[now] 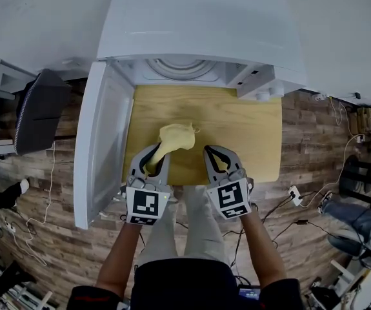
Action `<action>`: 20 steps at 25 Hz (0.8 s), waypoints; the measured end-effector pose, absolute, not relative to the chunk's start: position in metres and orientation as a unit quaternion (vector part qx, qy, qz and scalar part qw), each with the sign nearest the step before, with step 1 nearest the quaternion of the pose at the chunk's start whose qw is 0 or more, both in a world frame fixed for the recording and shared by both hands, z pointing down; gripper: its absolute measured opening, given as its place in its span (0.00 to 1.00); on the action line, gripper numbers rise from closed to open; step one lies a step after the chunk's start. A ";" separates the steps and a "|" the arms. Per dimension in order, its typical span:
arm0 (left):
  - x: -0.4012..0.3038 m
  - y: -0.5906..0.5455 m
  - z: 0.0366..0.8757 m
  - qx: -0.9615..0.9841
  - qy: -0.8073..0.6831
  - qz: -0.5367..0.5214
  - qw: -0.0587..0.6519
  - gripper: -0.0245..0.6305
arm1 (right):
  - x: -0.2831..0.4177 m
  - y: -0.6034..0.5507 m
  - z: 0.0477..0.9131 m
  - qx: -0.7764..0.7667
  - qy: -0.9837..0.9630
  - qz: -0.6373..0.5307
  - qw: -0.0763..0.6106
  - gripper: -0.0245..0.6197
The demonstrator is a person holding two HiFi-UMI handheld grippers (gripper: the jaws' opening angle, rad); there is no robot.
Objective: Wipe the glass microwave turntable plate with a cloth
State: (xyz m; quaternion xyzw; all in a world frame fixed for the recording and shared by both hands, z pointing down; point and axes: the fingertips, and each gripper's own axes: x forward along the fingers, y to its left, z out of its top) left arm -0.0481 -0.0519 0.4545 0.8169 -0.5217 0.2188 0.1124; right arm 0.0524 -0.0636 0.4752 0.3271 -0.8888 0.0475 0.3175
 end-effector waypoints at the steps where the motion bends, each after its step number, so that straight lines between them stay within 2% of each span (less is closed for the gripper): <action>1: -0.047 -0.052 0.460 0.817 -0.520 0.222 0.114 0.13 | 0.051 -0.065 0.480 0.320 -0.889 0.043 0.324 0.05; 9: -0.045 -0.047 0.497 0.816 -0.511 0.236 0.127 0.13 | 0.044 -0.082 0.512 0.284 -0.883 -0.009 0.373 0.05; 20: -0.056 -0.053 0.507 0.808 -0.525 0.239 0.123 0.13 | 0.037 -0.123 0.531 0.246 -0.855 -0.123 0.440 0.05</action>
